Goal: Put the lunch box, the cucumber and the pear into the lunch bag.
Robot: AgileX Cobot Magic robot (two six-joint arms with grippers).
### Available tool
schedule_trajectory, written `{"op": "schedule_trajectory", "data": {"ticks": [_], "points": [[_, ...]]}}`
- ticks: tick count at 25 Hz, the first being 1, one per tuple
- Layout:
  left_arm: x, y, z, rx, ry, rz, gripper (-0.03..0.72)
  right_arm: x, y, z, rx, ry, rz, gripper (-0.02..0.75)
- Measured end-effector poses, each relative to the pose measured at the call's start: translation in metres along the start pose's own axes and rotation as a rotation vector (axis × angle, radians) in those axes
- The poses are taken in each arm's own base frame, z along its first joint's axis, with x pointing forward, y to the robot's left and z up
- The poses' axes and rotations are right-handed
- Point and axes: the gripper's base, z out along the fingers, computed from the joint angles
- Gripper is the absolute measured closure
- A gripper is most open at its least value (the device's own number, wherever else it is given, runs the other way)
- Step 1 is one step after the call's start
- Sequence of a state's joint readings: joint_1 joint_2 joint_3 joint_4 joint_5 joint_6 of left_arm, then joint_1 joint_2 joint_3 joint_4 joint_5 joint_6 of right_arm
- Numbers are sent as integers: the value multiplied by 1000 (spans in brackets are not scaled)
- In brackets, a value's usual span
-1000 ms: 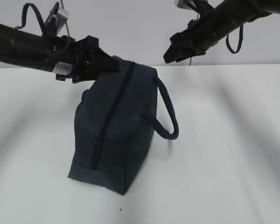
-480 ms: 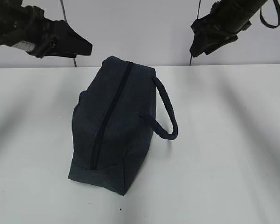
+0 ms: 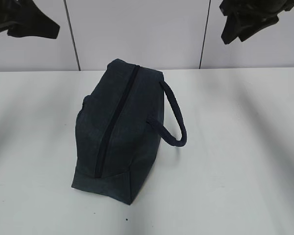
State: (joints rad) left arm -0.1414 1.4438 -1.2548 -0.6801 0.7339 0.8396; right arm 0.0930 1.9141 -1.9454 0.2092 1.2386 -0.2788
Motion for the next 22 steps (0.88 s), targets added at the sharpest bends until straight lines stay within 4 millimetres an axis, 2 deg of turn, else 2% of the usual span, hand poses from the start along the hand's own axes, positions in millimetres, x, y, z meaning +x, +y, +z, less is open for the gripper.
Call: {"op": "schedule_trajectory", "data": {"ticks": [8, 14, 18, 22], "points": [[18, 11, -30, -260, 215, -131, 316, 5, 13, -60, 24, -115, 32, 409], [28, 10, -60, -401, 335, -198, 316, 14, 25, -110, 42, -219, 18, 436], [31, 1, -81, -419, 357, -230, 316, 27, 36, -150, 56, -299, 1, 439], [33, -12, -107, -428, 345, -241, 316, 55, 50, -187, 65, -360, -11, 440]]}}
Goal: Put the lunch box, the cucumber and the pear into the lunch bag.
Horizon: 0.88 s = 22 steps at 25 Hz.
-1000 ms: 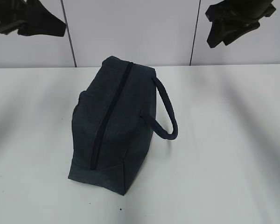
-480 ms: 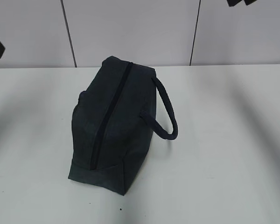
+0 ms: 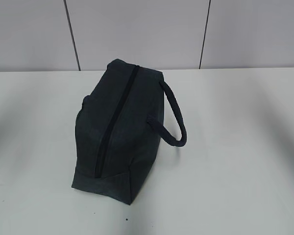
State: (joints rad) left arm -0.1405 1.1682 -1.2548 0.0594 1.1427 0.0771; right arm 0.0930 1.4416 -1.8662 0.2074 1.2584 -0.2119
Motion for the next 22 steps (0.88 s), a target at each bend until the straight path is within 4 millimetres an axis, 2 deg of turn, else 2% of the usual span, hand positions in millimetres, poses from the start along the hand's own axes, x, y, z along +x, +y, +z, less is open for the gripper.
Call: {"op": "schedule_trajectory", "data": {"ticks": [5, 7, 12, 17, 22], "points": [[23, 0, -44, -8, -62, -9, 316, 36, 15, -49, 2, -38, -5, 440], [36, 0, -62, -11, -100, -25, 316, 56, 23, -70, 5, -61, -7, 442], [76, -4, -96, 4, -214, -85, 316, 110, 41, -103, -27, -90, 20, 443], [126, -10, -111, 18, -304, -97, 316, 171, 54, -128, -18, -137, 10, 444], [179, -17, -112, 32, -394, -102, 316, 227, 61, -137, 24, -170, 4, 446]]}}
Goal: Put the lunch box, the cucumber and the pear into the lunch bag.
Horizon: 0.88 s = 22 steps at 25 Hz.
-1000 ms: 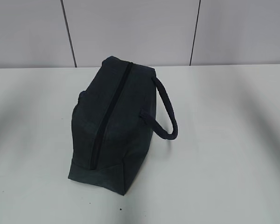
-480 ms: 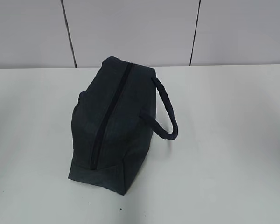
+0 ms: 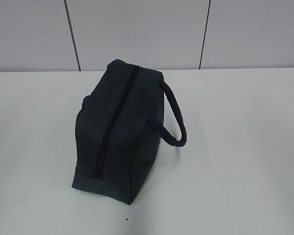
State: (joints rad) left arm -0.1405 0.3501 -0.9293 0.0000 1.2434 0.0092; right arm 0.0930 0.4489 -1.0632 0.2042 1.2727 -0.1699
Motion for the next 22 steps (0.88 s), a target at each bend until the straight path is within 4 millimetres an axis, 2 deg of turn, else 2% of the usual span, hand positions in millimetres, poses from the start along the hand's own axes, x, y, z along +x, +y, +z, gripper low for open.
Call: {"op": "schedule_trajectory", "data": {"ticks": [5, 10, 13, 17, 22], "points": [[47, -3, 1, 25, -17, -8, 316, 53, -3, -6, 112, -22, 22, 472], [82, -5, 7, 50, -40, -15, 316, 100, -5, 11, 150, 8, 24, 481], [93, -6, 11, 60, -43, -17, 316, 122, -6, 24, 151, 32, 25, 482], [97, -7, 22, 64, -29, -21, 316, 137, -7, 38, 151, 58, 26, 483], [95, -6, 32, 62, -79, -25, 316, 136, -9, 43, 168, 25, -13, 483]]}}
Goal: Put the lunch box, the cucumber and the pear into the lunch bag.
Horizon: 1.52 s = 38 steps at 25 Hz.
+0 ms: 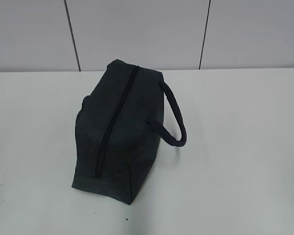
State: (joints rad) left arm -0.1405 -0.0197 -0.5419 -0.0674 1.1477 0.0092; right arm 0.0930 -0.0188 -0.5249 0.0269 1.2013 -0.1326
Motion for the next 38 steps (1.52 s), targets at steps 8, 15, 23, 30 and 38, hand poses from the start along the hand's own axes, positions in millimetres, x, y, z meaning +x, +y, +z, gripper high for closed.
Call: {"op": "schedule_trajectory", "data": {"ticks": [8, 15, 23, 30, 38], "points": [[1, 0, 5, -1, -15, -1, 316, 0, -2, 6, 19, -14, -10, 484], [1, 1, 5, -2, -15, 41, 316, 0, -2, 6, 20, -16, -14, 486], [1, 1, 5, -2, -15, 44, 316, 0, -2, 6, 20, -18, -14, 487], [1, 1, 5, -2, -15, 44, 316, 0, -2, 6, 20, -18, -15, 487], [0, 0, 6, -62, -17, 13, 316, 0, -2, 6, 21, -17, -16, 487]]}}
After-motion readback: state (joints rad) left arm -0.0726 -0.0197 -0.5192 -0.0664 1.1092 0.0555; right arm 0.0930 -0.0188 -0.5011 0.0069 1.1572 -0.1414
